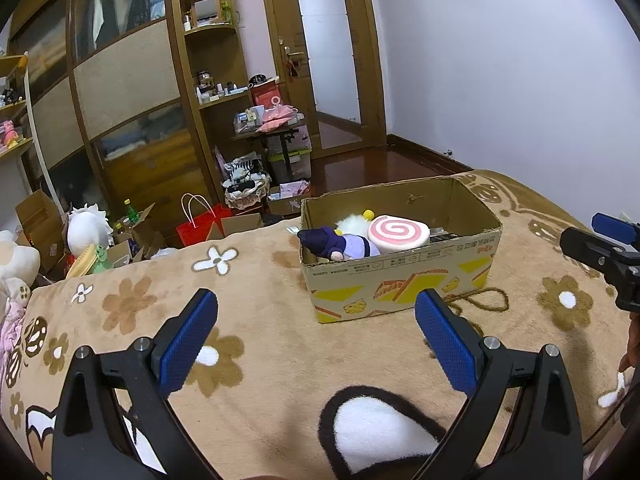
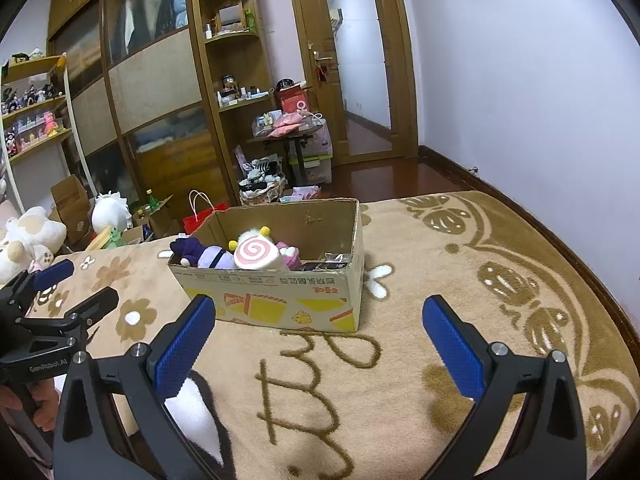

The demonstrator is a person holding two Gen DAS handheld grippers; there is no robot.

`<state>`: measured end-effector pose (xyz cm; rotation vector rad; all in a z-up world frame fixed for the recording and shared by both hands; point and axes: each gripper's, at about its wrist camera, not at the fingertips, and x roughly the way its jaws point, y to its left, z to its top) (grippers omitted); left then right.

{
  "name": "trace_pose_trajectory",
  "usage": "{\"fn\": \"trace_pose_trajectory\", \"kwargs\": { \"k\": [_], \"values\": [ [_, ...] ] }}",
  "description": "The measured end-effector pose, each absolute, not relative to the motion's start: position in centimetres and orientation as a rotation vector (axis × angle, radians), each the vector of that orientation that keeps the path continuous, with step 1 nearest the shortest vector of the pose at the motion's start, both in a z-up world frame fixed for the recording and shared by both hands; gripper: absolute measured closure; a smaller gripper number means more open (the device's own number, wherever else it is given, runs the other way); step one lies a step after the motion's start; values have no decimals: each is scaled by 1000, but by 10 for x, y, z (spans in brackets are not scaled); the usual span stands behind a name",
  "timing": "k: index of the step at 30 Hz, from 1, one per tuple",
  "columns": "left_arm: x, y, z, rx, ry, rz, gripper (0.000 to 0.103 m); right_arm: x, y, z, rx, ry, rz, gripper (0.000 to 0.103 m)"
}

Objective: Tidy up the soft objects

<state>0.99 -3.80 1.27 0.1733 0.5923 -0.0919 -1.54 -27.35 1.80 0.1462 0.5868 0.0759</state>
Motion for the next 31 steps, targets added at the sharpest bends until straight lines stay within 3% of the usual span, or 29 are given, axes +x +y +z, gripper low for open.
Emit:
{"fn": "trace_pose_trajectory", "kwargs": {
  "k": [31],
  "values": [
    [12,-36,12,171,593,-78,5,-14,-282,17,142,570,64,0]
  ]
}}
